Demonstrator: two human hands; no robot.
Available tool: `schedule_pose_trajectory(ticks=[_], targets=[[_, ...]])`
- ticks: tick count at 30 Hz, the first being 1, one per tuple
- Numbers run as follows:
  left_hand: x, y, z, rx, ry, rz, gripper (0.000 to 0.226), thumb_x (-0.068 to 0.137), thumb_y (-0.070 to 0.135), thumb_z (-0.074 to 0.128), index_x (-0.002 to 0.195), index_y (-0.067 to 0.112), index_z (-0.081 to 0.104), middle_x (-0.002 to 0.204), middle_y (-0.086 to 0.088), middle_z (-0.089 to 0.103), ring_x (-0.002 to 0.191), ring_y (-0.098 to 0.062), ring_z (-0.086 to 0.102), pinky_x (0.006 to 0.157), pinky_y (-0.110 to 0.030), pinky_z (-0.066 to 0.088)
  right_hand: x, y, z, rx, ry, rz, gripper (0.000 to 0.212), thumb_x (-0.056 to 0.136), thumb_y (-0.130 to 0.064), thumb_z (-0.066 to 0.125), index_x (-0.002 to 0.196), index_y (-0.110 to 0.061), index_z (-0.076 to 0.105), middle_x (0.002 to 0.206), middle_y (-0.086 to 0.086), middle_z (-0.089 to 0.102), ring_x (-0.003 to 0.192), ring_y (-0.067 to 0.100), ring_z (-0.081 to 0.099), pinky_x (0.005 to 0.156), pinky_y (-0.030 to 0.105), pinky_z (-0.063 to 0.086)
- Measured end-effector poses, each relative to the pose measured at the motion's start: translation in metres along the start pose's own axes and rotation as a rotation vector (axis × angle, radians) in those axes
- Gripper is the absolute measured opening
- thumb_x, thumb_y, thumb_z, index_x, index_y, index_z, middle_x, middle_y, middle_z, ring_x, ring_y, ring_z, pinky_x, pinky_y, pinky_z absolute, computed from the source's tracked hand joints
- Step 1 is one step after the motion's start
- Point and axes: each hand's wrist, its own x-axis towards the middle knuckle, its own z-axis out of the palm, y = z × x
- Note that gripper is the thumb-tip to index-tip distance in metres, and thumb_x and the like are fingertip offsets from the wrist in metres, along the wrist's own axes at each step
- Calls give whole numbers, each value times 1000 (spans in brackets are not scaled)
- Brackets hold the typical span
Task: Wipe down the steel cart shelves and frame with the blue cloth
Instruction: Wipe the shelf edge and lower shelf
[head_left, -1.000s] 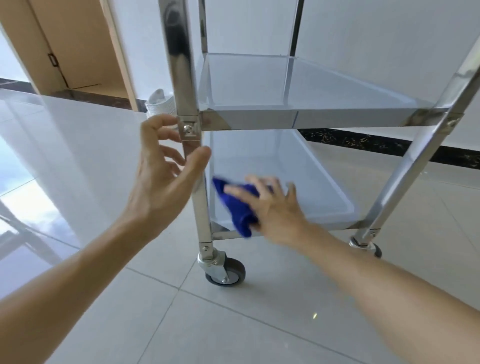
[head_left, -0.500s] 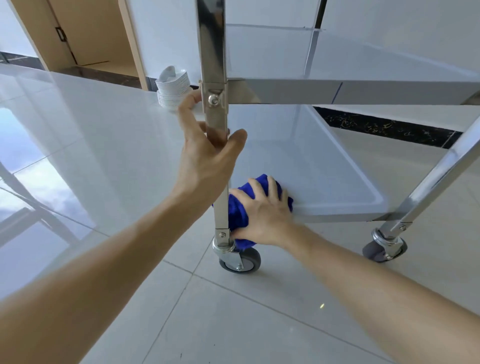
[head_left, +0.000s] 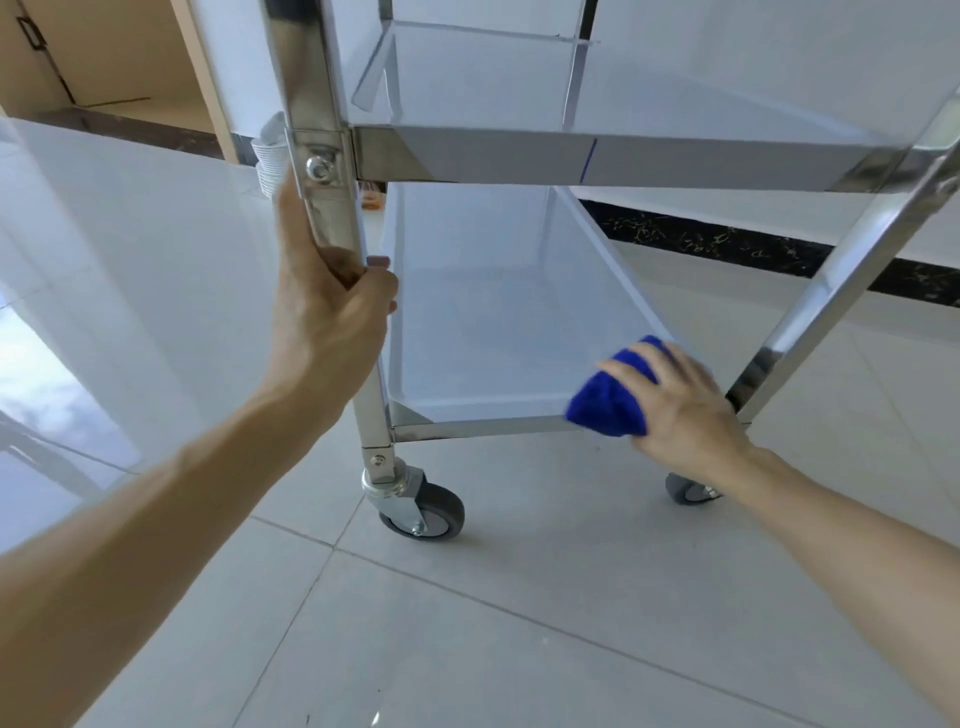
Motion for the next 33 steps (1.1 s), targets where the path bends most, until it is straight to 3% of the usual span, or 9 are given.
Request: schedule_pose_trajectory(ticks=[3, 5, 10, 14, 19, 22, 27, 30, 33], targets=[[-1, -1, 0, 9, 6, -12, 76, 76, 1, 52, 138, 39, 32, 83, -15, 51, 81, -6, 57, 73, -62, 56, -2, 7, 0, -71, -14, 58, 86, 70, -23, 81, 146, -22, 42, 148, 12, 38, 133, 43, 32, 109, 57, 33], [1, -2, -1, 7, 11, -22, 76, 76, 2, 53, 138, 38, 31, 84, -17, 49, 79, 5, 54, 73, -62, 56, 4, -17, -2, -83, 11, 40, 81, 72, -26, 77, 145, -23, 43, 148, 11, 39, 132, 44, 32, 109, 55, 31], [3, -6, -7, -22, -38, 15, 74, 78, 0, 52, 143, 27, 28, 82, 33, 59, 109, -3, 63, 81, -52, 59, 28, -142, -5, 52, 63, -211, 75, 77, -24, 70, 144, -28, 37, 152, 10, 31, 138, 47, 23, 114, 54, 22], [1, -5, -8, -25, -44, 29, 69, 80, -1, 51, 141, 24, 31, 85, 42, 59, 113, -10, 63, 81, -51, 60, 42, -207, -7, 41, 19, -343, 84, 76, -17, 74, 146, -27, 27, 157, 13, 19, 144, 49, 10, 116, 62, 18], [3, -3, -11, 0, -42, 28, 67, 80, -4, 51, 138, 26, 35, 86, 39, 59, 111, -11, 64, 78, -47, 61, 39, -146, -5, 36, 78, -365, 92, 76, -18, 76, 151, -32, 26, 160, 7, 20, 147, 39, 15, 119, 51, 23], [4, -5, -14, -5, -47, 34, 68, 78, -2, 53, 138, 27, 35, 88, 38, 59, 112, -11, 64, 78, -46, 61, 27, -88, 0, -7, 24, -223, 91, 77, -17, 73, 153, -31, 25, 161, 7, 17, 148, 36, 14, 119, 48, 22], [2, -5, -11, -27, -64, 56, 67, 78, -2, 52, 133, 32, 36, 117, 25, 58, 112, -13, 63, 79, -47, 60, 1, -5, -4, -32, -113, 33, 96, 80, -3, 70, 154, -30, 14, 160, 5, 7, 149, 37, 7, 117, 47, 29], [3, -5, -14, -18, -75, 95, 63, 76, 2, 54, 123, 41, 39, 130, 15, 55, 111, -14, 65, 80, -49, 60, -12, 5, -9, 21, -104, 17, 94, 80, 9, 63, 153, -29, 18, 159, 3, 10, 148, 34, 9, 114, 44, 36], [7, -7, -22, 58, -73, 102, 62, 76, 11, 60, 116, 55, 39, 128, 16, 56, 108, -15, 66, 77, -50, 59, -26, 9, -15, 129, -54, -86, 88, 79, 18, 54, 151, -27, 31, 158, 0, 18, 148, 27, 14, 109, 41, 41]])
